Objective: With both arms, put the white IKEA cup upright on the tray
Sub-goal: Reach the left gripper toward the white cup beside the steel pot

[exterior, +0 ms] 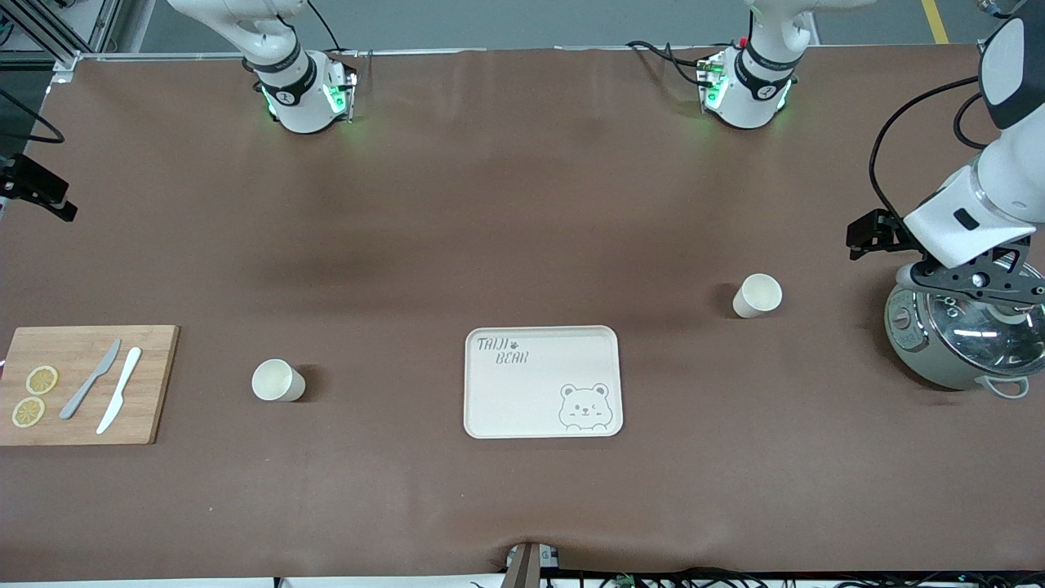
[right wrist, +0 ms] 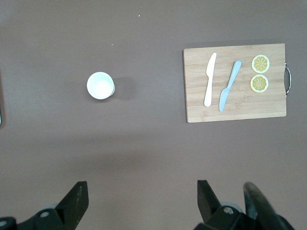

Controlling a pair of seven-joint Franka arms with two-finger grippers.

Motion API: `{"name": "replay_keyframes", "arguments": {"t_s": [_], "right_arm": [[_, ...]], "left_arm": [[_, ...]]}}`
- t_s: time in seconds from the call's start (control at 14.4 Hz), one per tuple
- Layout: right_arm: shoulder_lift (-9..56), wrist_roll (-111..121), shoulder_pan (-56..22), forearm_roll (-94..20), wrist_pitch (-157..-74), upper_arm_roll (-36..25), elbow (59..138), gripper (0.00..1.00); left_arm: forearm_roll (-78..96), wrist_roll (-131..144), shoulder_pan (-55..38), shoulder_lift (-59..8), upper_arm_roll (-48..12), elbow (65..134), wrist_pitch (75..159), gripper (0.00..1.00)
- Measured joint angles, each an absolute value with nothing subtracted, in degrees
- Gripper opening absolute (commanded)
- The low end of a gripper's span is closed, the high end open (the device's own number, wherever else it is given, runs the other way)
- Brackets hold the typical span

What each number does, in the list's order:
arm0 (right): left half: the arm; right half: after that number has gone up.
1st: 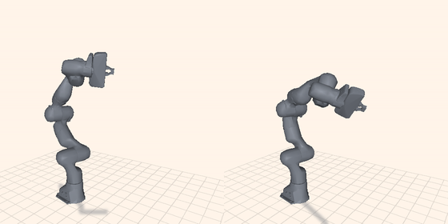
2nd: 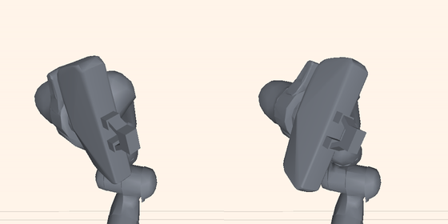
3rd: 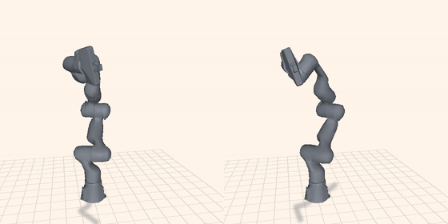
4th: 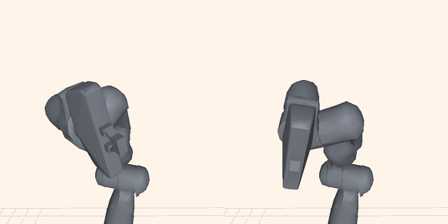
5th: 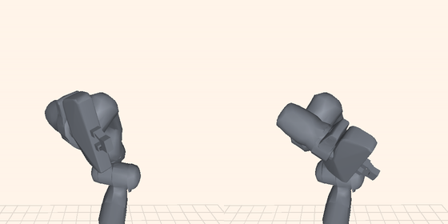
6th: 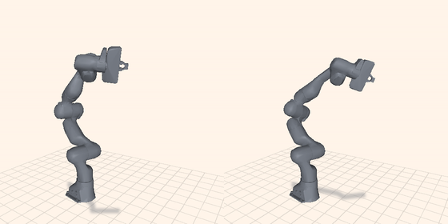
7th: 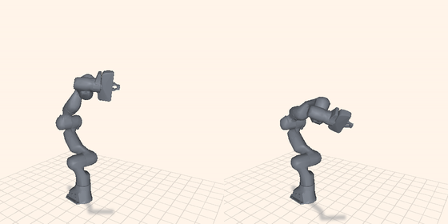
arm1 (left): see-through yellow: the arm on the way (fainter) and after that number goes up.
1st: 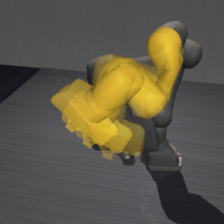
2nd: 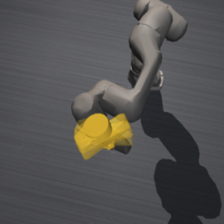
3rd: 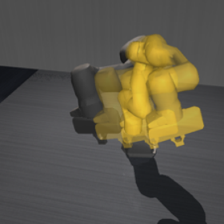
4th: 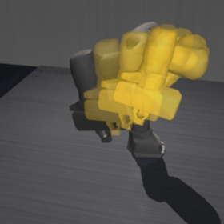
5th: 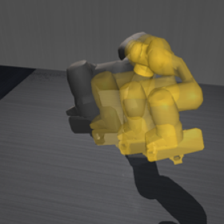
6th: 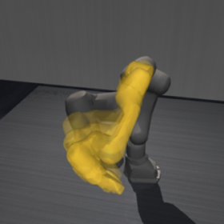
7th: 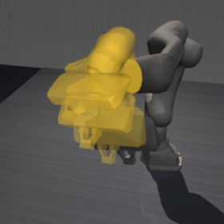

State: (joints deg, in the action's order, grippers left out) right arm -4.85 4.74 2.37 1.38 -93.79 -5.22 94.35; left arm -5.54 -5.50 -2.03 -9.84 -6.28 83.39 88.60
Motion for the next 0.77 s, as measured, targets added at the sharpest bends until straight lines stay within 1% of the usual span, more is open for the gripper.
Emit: {"name": "replay_keyframes", "arguments": {"t_s": [0.28, 0.49, 0.56, 0.77], "right_arm": [[-4.4, 4.7, 2.4, 1.4, -93.7, -5.1, 94.3, 1.00], [-4.1, 4.7, 2.4, 1.4, -93.8, -5.0, 94.2, 1.00], [-4.1, 4.7, 2.4, 1.4, -93.8, -5.0, 94.2, 1.00], [-4.1, 4.7, 2.4, 1.4, -93.8, -5.1, 94.1, 1.00]], "left_arm": [[-5.5, -5.4, -2.0, -10.3, -6.3, 83.4, 89.2, 1.00], [-4.2, -5.5, -2.0, -10.8, -6.3, 84.4, 91.7, 1.00], [-3.6, -5.4, -2.0, -10.9, -6.3, 86.4, 94.3, 1.00], [-2.9, -4.1, -2.1, -10.7, -6.4, 96.8, 106.4, 1.00]]}}
